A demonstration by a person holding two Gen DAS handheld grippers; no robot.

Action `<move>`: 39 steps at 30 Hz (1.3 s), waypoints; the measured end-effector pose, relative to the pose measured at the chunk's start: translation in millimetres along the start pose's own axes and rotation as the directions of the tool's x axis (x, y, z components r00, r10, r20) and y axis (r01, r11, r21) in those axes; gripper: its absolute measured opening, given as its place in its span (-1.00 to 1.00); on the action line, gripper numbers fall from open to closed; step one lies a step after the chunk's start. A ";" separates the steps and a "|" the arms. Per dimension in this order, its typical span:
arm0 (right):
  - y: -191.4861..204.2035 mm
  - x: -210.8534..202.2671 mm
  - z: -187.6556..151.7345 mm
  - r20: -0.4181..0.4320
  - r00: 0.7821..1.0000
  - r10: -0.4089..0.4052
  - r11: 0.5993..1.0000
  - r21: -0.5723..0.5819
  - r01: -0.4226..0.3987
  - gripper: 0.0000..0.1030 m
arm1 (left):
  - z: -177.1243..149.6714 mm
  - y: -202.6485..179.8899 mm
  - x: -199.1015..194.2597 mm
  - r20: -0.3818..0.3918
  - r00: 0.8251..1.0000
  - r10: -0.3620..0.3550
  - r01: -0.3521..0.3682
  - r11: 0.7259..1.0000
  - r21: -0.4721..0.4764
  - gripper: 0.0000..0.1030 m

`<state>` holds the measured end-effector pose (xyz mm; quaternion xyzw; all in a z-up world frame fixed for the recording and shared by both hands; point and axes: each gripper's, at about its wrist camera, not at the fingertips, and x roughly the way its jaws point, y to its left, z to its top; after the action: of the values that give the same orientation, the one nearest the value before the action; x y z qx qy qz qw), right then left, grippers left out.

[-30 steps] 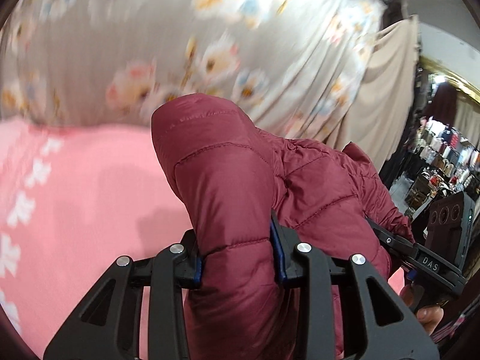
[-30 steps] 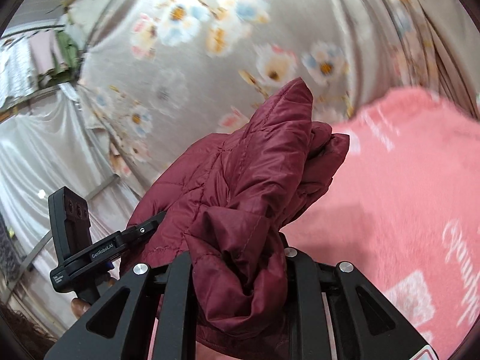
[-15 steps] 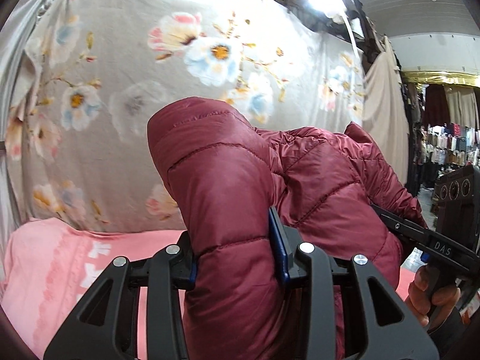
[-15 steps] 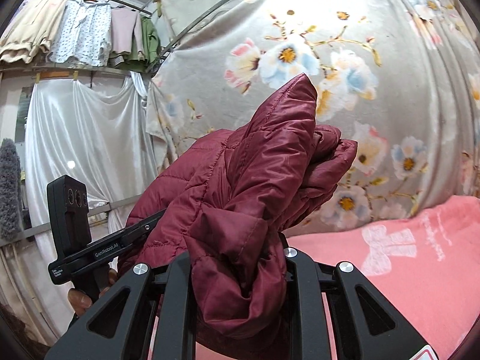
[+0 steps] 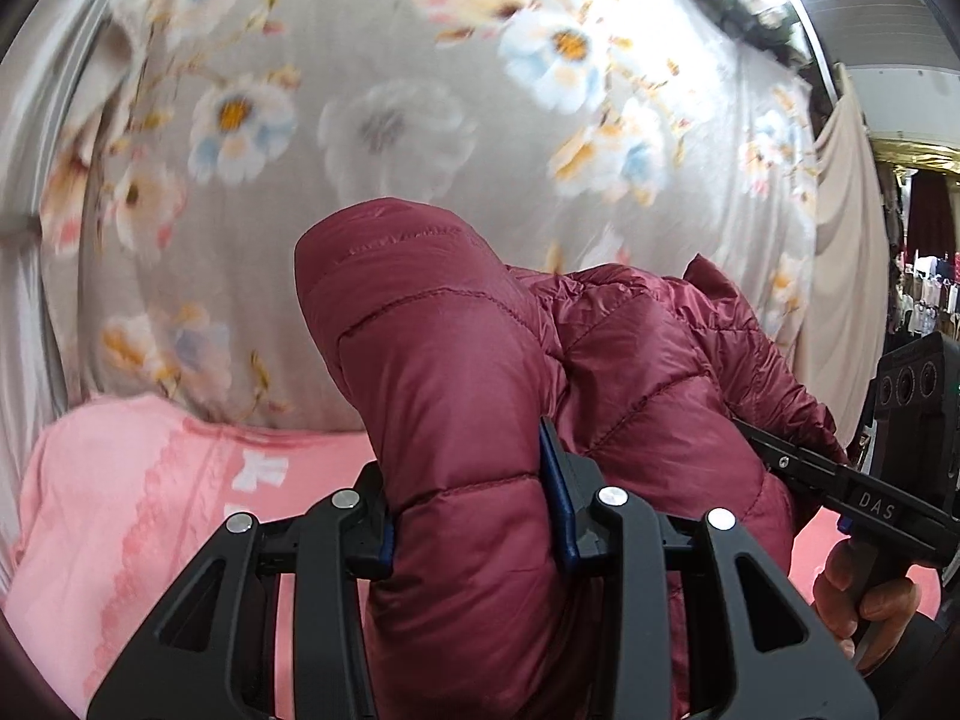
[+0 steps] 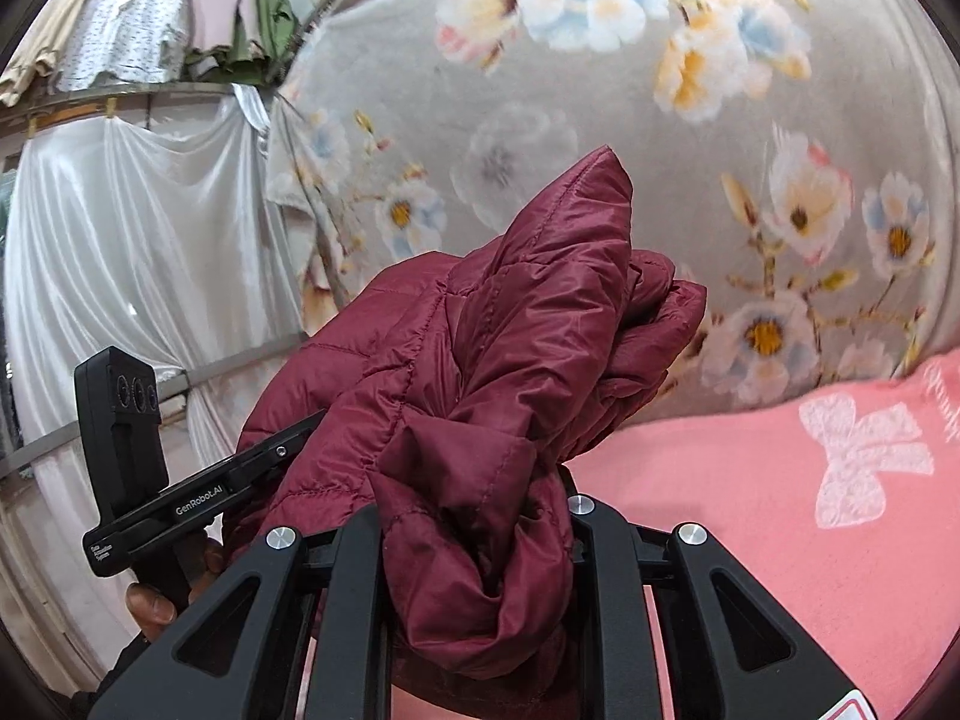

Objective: Fold large clothes
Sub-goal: 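Lift the jacket end with both tools and fold it over the bundle, then lower the folded end onto the bundle and open both tools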

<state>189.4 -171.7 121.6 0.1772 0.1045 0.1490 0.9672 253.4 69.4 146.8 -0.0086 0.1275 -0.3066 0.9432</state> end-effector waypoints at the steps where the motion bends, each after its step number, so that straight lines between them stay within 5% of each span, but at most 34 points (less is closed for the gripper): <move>1: -6.0 10.0 -6.6 -0.015 1.000 -0.006 1.000 0.010 0.006 -0.66 | -5.1 4.1 6.3 -0.010 1.000 0.002 -0.002 1.000 -0.003 -0.32; 17: -101.3 108.6 -112.6 -0.226 0.968 -0.111 0.982 0.125 0.142 -0.66 | -124.3 52.6 137.1 -0.241 0.970 -0.013 -0.009 0.996 -0.089 -0.30; 23: -126.0 125.7 -149.5 -0.305 0.944 -0.127 0.971 0.157 0.181 -0.65 | -164.9 60.3 166.2 -0.334 0.942 -0.004 -0.029 0.995 -0.093 -0.29; 26: -134.3 128.7 -160.3 -0.332 0.934 -0.133 0.966 0.165 0.196 -0.63 | -175.6 64.1 166.9 -0.329 0.944 0.022 -0.052 0.995 -0.083 -0.25; 34: -140.8 128.5 -168.7 -0.404 0.899 -0.170 0.950 0.175 0.258 -0.33 | -189.4 75.9 173.0 -0.401 0.914 0.062 -0.114 0.987 -0.109 0.15; 36: -139.4 117.7 -167.9 -0.414 0.888 -0.202 0.943 0.163 0.290 -0.04 | -187.7 79.5 167.3 -0.426 0.899 0.103 -0.167 0.979 -0.114 0.36; 39: -136.2 87.7 -162.3 -0.404 0.883 -0.238 0.930 0.168 0.328 0.08 | -180.2 85.0 145.6 -0.447 0.879 0.166 -0.242 0.963 -0.116 0.53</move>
<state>264.1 -214.2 -90.9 0.2396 0.3297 0.0231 0.9129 371.5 65.1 -69.7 -0.0064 0.3595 -0.1876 0.9141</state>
